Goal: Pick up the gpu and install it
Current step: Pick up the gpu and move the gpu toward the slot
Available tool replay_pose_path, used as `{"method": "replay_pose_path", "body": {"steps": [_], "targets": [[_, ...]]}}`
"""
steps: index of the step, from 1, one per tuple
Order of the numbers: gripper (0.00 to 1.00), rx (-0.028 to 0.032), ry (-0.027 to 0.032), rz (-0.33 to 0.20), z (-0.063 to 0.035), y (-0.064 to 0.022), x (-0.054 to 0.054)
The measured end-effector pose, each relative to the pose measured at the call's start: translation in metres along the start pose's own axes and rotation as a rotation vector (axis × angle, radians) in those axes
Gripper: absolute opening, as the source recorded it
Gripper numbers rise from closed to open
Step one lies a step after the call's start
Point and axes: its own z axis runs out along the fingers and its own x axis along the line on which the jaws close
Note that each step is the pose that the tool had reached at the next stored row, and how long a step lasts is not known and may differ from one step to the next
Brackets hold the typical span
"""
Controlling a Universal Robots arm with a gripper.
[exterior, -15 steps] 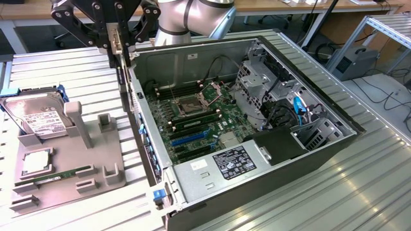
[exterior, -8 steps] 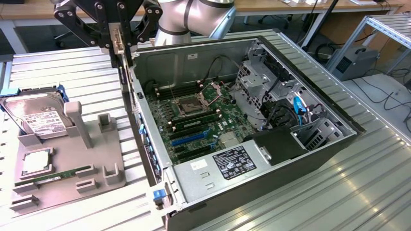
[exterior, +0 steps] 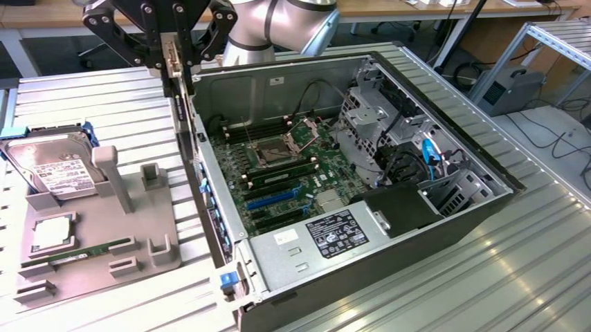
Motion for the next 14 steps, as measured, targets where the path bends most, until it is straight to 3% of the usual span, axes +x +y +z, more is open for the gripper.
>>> {"method": "replay_pose_path", "body": {"steps": [14], "targets": [[0.27,0.0001,0.0001,0.0,0.0003,0.0006,-0.0076]]}}
